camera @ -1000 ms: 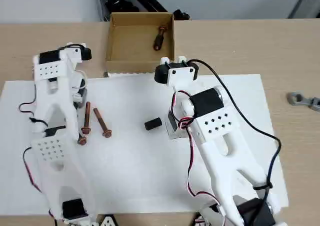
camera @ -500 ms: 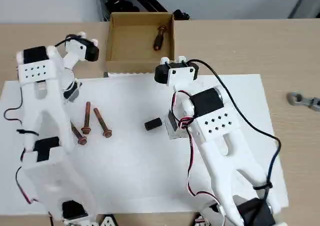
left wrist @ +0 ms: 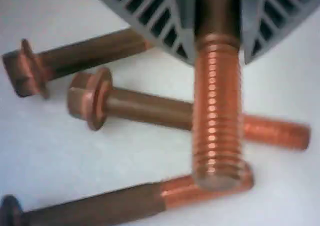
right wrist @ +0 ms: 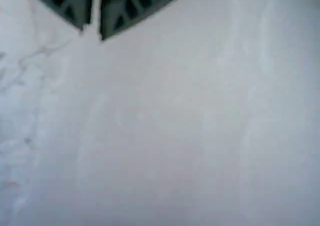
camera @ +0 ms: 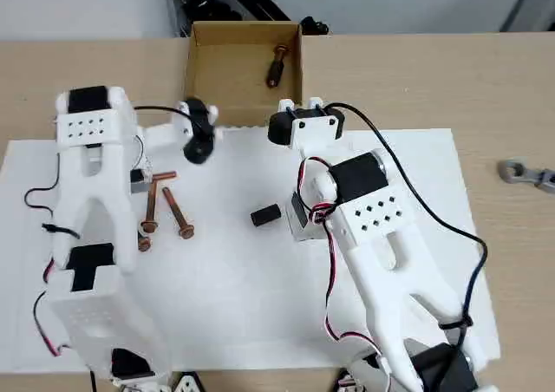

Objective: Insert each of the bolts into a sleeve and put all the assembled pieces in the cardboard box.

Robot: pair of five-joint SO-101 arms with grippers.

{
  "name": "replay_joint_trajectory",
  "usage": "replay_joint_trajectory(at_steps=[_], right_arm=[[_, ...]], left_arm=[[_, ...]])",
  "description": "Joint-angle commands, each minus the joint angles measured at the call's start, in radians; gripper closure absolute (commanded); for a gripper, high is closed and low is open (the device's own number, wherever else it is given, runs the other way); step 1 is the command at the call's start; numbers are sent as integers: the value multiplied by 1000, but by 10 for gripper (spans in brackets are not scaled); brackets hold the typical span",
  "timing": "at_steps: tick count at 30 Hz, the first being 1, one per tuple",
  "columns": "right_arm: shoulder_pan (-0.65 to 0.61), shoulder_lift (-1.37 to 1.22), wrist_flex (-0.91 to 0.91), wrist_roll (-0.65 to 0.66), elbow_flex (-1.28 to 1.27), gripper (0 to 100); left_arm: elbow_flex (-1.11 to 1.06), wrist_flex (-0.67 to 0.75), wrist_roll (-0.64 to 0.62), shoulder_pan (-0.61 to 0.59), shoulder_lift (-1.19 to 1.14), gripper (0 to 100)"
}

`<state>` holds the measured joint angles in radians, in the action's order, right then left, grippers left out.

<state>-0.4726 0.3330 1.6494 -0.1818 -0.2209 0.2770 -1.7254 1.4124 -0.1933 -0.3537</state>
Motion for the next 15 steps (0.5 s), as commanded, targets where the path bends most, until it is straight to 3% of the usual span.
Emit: replay_joint_trajectory(at_steps=[1, 7, 15], right_arm=[[2, 39, -5, -14, 6, 988], [4, 39, -8, -14, 6, 988], [4, 31, -21, -14, 5, 988]], left_arm=[[-5, -26, 69, 41, 60, 995], [-8, -20, 133, 64, 49, 995], [-1, 8, 112, 68, -126, 993]])
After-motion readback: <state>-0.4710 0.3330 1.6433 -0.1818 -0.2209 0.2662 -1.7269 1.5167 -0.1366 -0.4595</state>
